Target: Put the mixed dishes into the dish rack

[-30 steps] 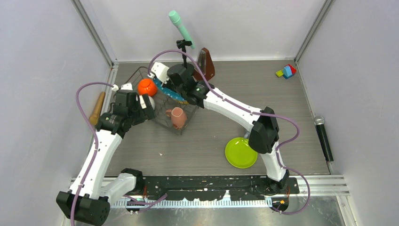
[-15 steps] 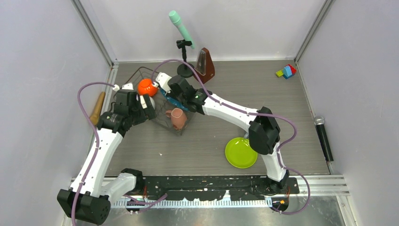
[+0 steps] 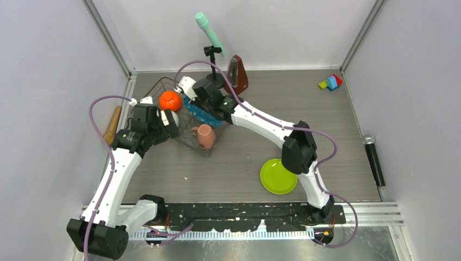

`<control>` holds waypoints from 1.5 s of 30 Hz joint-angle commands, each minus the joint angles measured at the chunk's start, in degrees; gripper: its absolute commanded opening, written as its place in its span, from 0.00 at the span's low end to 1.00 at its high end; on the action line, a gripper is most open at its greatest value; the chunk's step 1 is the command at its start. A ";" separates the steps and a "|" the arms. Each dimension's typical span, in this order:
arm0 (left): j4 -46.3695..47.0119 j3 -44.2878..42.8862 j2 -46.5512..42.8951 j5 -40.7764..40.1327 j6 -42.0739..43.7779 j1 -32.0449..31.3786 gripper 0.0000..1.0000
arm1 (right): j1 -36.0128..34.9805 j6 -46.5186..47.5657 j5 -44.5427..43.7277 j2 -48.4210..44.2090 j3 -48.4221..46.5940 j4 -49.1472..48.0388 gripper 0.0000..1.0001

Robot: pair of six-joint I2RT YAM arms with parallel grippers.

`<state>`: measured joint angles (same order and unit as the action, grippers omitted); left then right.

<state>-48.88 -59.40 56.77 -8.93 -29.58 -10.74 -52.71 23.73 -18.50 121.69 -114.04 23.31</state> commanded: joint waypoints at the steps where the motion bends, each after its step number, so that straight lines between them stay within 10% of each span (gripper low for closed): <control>1: 1.16 0.59 -0.09 0.01 0.09 1.08 0.99 | -0.51 -3.04 3.69 1.21 -10.41 -6.15 0.00; 10: 1.59 1.13 -0.05 0.72 0.26 1.91 0.99 | -0.47 -3.20 4.48 5.25 -15.27 -6.22 0.05; 15: 1.51 1.14 0.41 1.19 0.14 2.17 0.99 | -0.47 -3.46 4.78 7.05 -20.38 -3.80 0.58; 20: 1.65 1.21 0.96 1.54 0.00 2.64 0.99 | -0.47 -4.92 4.77 5.00 -18.62 -3.71 0.73; 30: 4.47 0.87 6.40 6.53 -4.60 3.09 0.99 | -0.27 -10.97 5.79 -6.76 -8.04 -2.93 0.77; 45: 10.63 5.02 15.29 7.18 -21.25 3.00 0.67 | 9.07 -37.97 -1.35 -43.78 35.26 4.15 0.73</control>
<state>-42.22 -55.42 71.33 -2.07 -46.06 -7.94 -47.20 -3.86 -16.75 84.62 -85.97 22.50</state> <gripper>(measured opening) 0.723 0.735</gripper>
